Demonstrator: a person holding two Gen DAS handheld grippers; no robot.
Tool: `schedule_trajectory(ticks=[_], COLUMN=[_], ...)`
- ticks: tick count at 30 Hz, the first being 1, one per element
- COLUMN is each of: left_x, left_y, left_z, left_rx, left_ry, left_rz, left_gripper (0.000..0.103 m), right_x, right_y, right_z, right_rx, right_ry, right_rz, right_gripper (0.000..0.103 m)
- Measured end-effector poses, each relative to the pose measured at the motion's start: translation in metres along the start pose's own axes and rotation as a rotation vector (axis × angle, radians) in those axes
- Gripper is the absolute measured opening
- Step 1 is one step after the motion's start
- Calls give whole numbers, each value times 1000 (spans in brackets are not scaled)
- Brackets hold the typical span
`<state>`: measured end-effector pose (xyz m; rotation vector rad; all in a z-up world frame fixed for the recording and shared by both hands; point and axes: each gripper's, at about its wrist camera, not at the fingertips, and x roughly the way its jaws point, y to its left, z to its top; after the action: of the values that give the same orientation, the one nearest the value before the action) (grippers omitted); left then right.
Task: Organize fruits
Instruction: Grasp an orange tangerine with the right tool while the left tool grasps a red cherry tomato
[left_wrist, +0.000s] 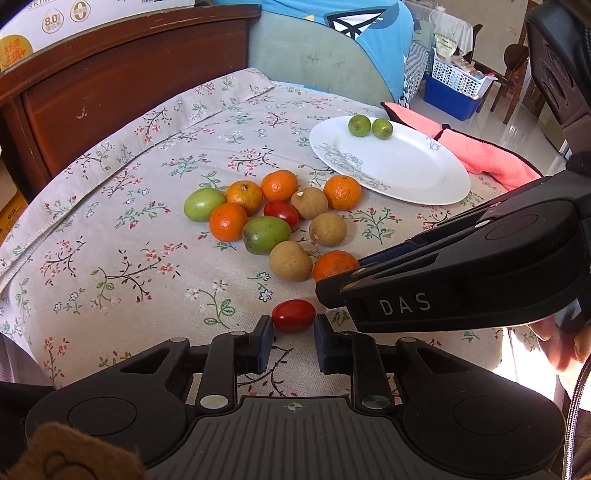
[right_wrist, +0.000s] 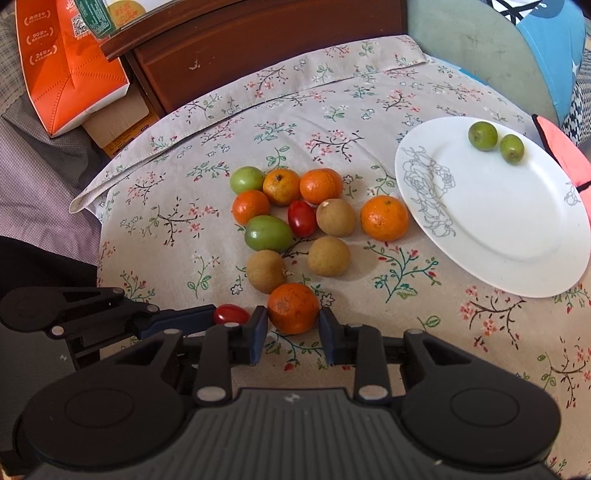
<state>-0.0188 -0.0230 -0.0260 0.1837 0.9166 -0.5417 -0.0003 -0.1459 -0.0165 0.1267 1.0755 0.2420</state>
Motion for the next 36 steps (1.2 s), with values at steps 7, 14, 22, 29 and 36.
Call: schedule_trajectory(ticks=[7,14,22,29,36], left_x=[-3,-6,-14,-14,-15], left_y=[4,9,12,24,26], left_z=[2,6,19,23,12], left_rx=[-25,-68,-94,-133,-112], left_ry=[-12,-9,-42,-44,-22], left_rz=[3,-29,-58,-58,-66], left_gripper=[21,21,19,19,22], right_x=[-5,-13,-28,-31,-34], right_y=[-5,-5,-18,-33,-35], right_z=[2,6,13,16,19], right_rx=[14,-21,-32,-35,-30], right_ry=[-20,-34,-67,-65,-73], right_rz=[-19,-33,-53,-86,-76], right_gripper=[30,30,30,30,30])
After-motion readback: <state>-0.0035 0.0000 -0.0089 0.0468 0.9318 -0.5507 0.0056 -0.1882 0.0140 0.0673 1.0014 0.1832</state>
